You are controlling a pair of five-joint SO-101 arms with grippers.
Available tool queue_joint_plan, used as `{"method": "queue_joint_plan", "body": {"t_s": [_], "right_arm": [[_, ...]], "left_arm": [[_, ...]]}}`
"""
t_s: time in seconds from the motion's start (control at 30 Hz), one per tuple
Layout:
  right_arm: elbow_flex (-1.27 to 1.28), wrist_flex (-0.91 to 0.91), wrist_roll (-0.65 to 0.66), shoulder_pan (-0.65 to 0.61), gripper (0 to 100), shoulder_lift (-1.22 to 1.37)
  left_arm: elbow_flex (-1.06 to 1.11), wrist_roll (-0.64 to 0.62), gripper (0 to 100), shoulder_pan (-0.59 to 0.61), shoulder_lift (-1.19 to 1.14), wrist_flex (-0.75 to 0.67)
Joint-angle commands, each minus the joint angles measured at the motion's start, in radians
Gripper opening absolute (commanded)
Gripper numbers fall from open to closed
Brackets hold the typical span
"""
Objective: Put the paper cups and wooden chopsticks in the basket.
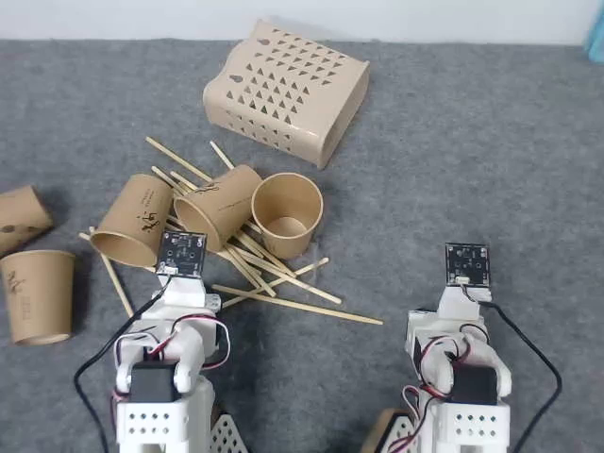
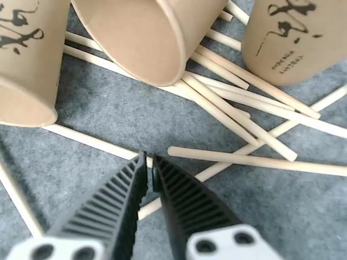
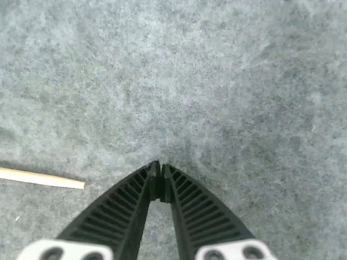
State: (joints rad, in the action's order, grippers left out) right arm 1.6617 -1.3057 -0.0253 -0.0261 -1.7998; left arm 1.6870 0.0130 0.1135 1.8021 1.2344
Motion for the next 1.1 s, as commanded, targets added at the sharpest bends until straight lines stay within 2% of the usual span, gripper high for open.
{"method": "queue_joint_plan", "body": {"t_s": [0.0,0.17,0.3,0.4,0.5,0.63,0.73,0.83,1.07], "right_arm": [[0.021,-0.004,0.025,-0.010,0.8,-0.015],[0.021,-0.004,0.025,-0.010,0.8,-0.015],[0.021,-0.004,0.025,-0.004,0.9,-0.015],[0.021,-0.004,0.025,-0.004,0.9,-0.015],[0.021,-0.004,0.025,-0.004,0.9,-0.015],[0.021,-0.004,0.025,-0.004,0.8,-0.015],[0.021,-0.004,0.025,-0.004,0.8,-0.015],[0.021,-0.004,0.025,-0.004,0.8,-0.015],[0.021,-0.004,0.025,-0.002,0.8,-0.015]], "left_arm": [[-0.033,0.009,1,0.041,0.018,-0.095],[-0.039,0.009,1,0.110,0.018,-0.290],[-0.051,0.009,1,0.176,0.018,-0.387],[-0.076,0.011,1,0.183,0.018,-0.471],[-0.153,-0.003,6,0.183,0.012,-0.470],[-0.323,-0.097,14,0.176,-0.025,-0.388],[-0.504,-0.112,14,0.167,-0.184,-0.373],[-0.722,-0.150,14,0.172,-0.446,-0.364],[-1.307,-0.222,14,0.163,-1.028,-0.193]]}}
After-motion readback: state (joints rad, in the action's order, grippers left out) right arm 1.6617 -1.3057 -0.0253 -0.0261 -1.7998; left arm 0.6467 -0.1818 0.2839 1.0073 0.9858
